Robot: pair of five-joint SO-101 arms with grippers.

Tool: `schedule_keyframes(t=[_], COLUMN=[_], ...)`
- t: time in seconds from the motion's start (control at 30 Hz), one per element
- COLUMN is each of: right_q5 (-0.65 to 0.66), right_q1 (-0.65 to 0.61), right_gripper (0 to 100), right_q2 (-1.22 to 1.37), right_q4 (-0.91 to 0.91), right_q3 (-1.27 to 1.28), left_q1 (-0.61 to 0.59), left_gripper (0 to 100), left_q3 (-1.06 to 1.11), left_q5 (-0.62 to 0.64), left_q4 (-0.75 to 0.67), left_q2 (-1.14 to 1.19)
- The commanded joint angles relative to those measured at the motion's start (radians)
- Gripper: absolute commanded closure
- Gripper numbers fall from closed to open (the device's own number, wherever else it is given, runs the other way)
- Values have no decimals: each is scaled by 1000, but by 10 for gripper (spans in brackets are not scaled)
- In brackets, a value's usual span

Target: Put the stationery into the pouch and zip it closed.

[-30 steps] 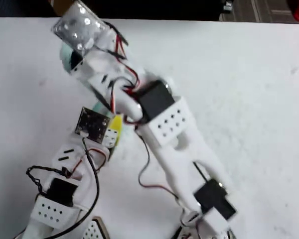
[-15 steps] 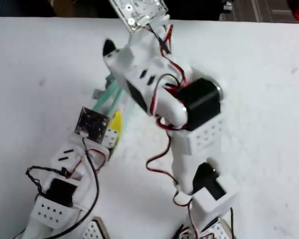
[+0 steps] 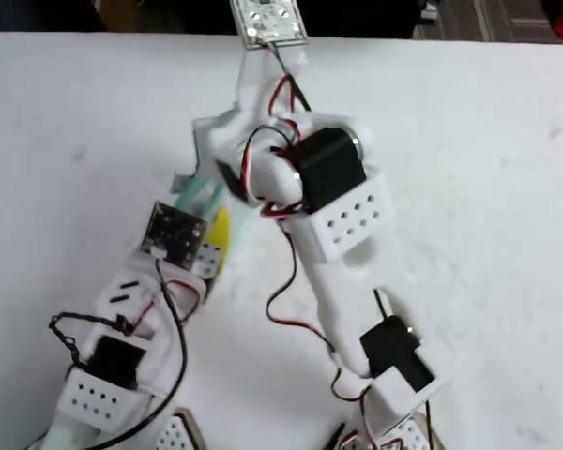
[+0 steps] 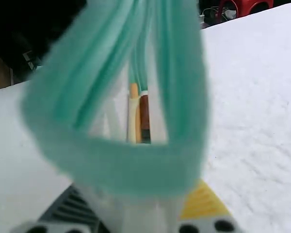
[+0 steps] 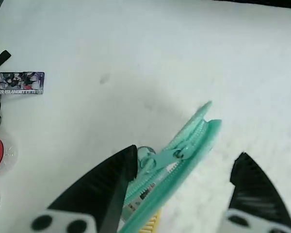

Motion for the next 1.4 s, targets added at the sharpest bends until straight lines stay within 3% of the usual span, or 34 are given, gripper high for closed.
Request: schedule_keyframes(t=[0.0,0.1,0.17,0.3,0.37,0.5,0.67,0.8,0.93,1.13,1.23,1.37], right_q5=[-14,-12,-11,25,132,282,451,632,852,1076,1181,1208], right_q1=[2,1,8,54,67,96,139,156,125,107,114,148], right_gripper=[707,709,748,994,957,981,982,982,982,981,981,981], right_q2=[1,44,77,130,136,101,56,21,-27,-96,-124,-191], right_q4=[22,22,22,18,15,8,-45,-96,-116,-53,21,25], right_q3=[3,8,8,-2,-2,-2,-2,-2,-2,-2,5,11], left_q1=[12,13,13,41,64,71,65,64,-31,-174,-157,-97], left_gripper=[977,954,868,726,730,740,737,736,736,736,736,736], left_q3=[-25,-51,-101,-160,-173,-269,-382,-466,-568,-571,-543,-542], left_q5=[-11,-12,-6,-11,-14,-52,-69,-216,-252,-252,-304,-341], left_q4=[-15,17,95,201,224,338,494,566,594,489,463,457], left_q2=[-15,-16,-16,-16,-16,-50,-277,-461,-384,-228,-116,-13])
